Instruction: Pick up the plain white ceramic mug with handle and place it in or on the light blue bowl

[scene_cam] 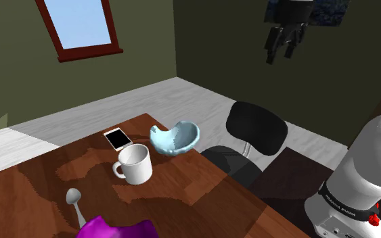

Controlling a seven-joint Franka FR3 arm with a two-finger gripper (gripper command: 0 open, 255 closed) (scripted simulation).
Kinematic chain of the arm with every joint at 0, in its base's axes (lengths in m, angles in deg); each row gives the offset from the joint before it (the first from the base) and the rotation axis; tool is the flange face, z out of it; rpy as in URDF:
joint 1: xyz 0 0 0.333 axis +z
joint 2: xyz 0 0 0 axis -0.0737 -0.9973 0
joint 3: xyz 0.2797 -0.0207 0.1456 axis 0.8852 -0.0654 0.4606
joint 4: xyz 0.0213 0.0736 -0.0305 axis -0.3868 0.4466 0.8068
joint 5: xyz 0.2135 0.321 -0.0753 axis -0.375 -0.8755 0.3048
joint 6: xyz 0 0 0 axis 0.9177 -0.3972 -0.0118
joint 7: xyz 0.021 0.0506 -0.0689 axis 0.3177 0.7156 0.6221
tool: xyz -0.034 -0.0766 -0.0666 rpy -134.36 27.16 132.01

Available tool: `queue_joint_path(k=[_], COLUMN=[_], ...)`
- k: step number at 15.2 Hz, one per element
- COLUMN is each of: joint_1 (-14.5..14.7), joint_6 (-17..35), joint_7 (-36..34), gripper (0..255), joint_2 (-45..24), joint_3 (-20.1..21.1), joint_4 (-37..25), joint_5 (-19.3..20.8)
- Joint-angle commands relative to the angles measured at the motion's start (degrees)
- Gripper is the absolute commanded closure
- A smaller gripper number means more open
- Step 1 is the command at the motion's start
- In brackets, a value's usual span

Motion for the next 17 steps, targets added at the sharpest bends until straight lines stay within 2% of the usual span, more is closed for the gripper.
queue_joint_path(k=[1, 9, 17], joint_1=[0.0, 1.8, 3.0], joint_6=[0.0, 7.8, 16.5], joint_7=[0.0, -12.6, -25.0], gripper=[0, 0, 0], joint_2=[0.0, -4.3, -13.7], joint_3=[0.0, 8.8, 17.8], joint_4=[0.0, 4.6, 4.2], joint_5=[0.0, -5.9, -9.9])
